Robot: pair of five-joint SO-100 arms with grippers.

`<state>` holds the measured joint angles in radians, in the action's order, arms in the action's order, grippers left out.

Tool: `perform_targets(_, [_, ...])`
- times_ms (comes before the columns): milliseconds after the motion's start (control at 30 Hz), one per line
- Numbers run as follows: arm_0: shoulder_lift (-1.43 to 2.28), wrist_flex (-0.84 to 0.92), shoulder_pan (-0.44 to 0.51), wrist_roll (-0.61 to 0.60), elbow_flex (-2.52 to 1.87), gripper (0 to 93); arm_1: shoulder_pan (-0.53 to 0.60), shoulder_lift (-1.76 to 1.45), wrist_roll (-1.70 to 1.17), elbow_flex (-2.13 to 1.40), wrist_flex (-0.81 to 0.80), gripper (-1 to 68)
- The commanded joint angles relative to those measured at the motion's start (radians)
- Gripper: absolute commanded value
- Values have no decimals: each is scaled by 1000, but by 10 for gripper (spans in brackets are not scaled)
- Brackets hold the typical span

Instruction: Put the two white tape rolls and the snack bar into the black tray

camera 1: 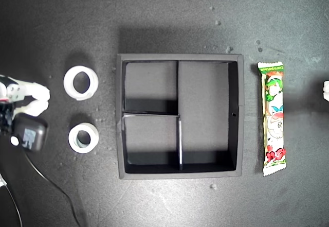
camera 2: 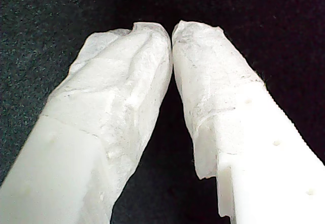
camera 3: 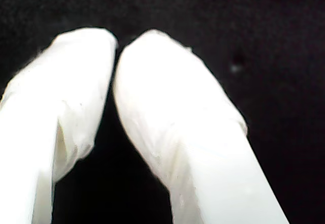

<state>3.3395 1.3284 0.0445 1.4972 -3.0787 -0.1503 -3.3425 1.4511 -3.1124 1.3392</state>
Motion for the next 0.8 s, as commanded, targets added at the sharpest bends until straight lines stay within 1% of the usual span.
perform_targets(0, [48,-71,84,25,-60,0,-44,-8,3,-12,-14,-2])
perform_targets(100, [46,-138,146,0,-60,0,-67,-8,17,-12,-40,-3])
perform_targets(167, [46,-146,167,18,-60,0,-78,-8,55,-12,-46,-3])
perform_targets(267, [46,-178,186,21,-60,0,-106,-8,58,-12,-63,-3])
perform_targets(400, [44,-287,187,-54,-48,0,-138,-8,-14,-12,-156,-3])
perform_targets(500, [44,-268,161,-130,35,9,-123,-6,-127,-12,-318,-3])
perform_targets(567, [46,-204,120,-181,106,49,-109,-6,-199,-5,-410,-1])
perform_targets(633, [23,-130,63,-229,186,72,-101,-6,-259,38,-411,2])
perform_targets(700, [-67,-100,12,-281,285,88,-91,6,-316,112,-368,12])
perform_targets(767, [-229,-98,-21,-337,399,102,-67,11,-371,196,-325,64])
